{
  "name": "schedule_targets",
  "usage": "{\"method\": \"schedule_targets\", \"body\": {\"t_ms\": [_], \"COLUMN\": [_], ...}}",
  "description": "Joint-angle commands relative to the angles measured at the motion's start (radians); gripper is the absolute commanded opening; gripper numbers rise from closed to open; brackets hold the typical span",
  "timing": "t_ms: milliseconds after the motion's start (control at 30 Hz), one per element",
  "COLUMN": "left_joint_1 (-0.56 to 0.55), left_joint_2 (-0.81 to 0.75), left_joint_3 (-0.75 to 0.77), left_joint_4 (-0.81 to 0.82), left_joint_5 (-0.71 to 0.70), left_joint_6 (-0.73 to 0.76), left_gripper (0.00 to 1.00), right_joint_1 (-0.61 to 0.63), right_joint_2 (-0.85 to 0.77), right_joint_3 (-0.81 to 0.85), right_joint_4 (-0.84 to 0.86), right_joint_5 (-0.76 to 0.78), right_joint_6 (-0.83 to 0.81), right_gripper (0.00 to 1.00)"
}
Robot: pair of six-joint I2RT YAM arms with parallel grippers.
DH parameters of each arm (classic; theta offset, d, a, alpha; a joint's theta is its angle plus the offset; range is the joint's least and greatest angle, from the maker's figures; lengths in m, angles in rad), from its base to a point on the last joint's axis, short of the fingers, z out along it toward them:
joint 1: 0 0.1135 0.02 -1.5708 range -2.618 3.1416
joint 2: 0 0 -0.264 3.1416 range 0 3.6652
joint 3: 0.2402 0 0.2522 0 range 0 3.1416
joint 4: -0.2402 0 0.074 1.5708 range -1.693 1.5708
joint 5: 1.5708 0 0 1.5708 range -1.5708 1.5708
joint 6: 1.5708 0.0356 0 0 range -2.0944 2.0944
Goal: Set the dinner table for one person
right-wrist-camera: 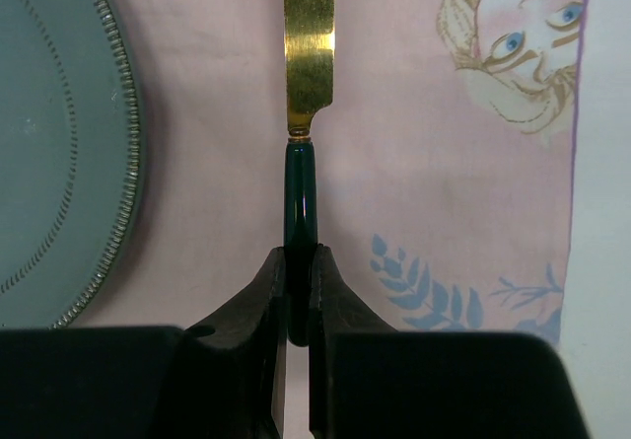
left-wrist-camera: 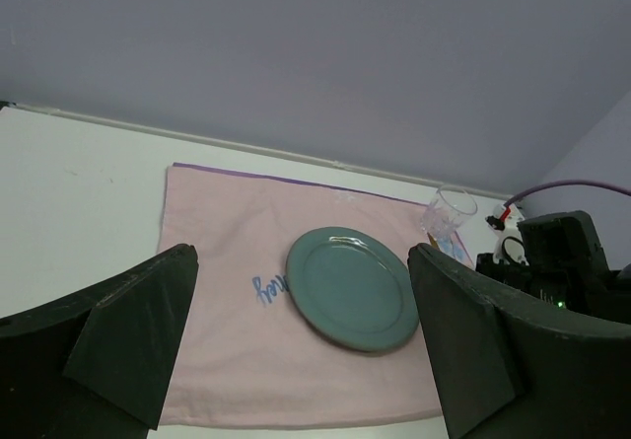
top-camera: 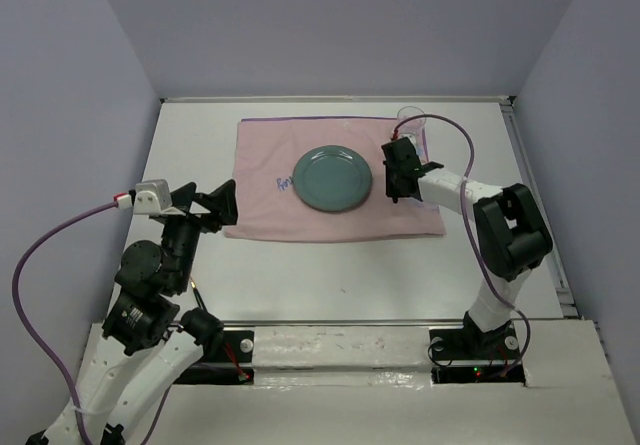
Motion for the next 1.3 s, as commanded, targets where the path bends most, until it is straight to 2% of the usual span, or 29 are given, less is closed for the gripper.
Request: {"method": "schedule_targets", "body": {"t_ms": [0, 200, 300, 400, 433, 533, 700, 733, 833, 933, 1033, 1100, 1167, 1267], "left_joint_1": [0.014, 0.034, 0.045, 0.05, 0.051, 0.054, 0.059, 0.059, 0.061, 0.079, 0.174, 0.195, 0.229, 0.297], "left_joint_2": [0.019, 0.052, 0.061, 0.067, 0.079, 0.099, 0.133, 0.153, 0.209, 0.249, 0.262, 0.262, 0.288, 0.36], "left_joint_3": [-0.004, -0.005, -0.005, -0.007, -0.007, -0.005, 0.002, 0.006, 0.041, 0.079, 0.105, 0.133, 0.159, 0.182], "left_joint_4": [0.052, 0.055, 0.055, 0.056, 0.053, 0.049, 0.007, -0.02, -0.129, -0.284, -0.429, -0.481, -0.543, -0.623], "left_joint_5": [-0.023, -0.002, 0.0, -0.008, -0.009, -0.04, -0.134, -0.163, -0.203, -0.156, -0.073, -0.045, 0.009, 0.017], "left_joint_6": [0.001, -0.002, -0.002, -0.002, 0.0, -0.002, -0.052, -0.083, -0.14, -0.239, -0.333, -0.38, -0.385, -0.394], "left_gripper": [0.99, 0.99, 0.99, 0.99, 0.99, 0.99, 0.99, 0.99, 0.99, 0.99, 0.99, 0.99, 0.99, 0.99], "right_joint_1": [0.0, 0.0, 0.0, 0.0, 0.0, 0.011, 0.196, 0.256, 0.322, 0.361, 0.375, 0.375, 0.375, 0.375], "right_joint_2": [0.022, 0.068, 0.063, 0.03, 0.016, -0.06, -0.17, -0.18, -0.203, -0.26, -0.344, -0.402, -0.496, -0.581], "right_joint_3": [0.044, 0.06, 0.061, 0.058, 0.055, 0.046, 0.031, 0.031, 0.002, -0.077, -0.155, -0.195, -0.252, -0.292], "right_joint_4": [0.082, 0.08, 0.048, 0.024, 0.021, 0.03, 0.124, 0.14, 0.191, 0.231, 0.217, 0.205, 0.191, 0.162], "right_joint_5": [-0.04, -0.031, -0.014, -0.008, -0.014, -0.057, -0.071, -0.089, -0.103, -0.16, -0.181, -0.192, -0.188, -0.187], "right_joint_6": [-0.012, -0.002, 0.017, 0.017, 0.018, 0.024, 0.024, 0.027, 0.063, 0.086, 0.092, 0.087, 0.08, 0.054], "right_gripper": [0.0, 0.01, 0.45, 0.64, 0.66, 0.67, 0.66, 0.66, 0.66, 0.66, 0.66, 0.66, 0.66, 0.66]}}
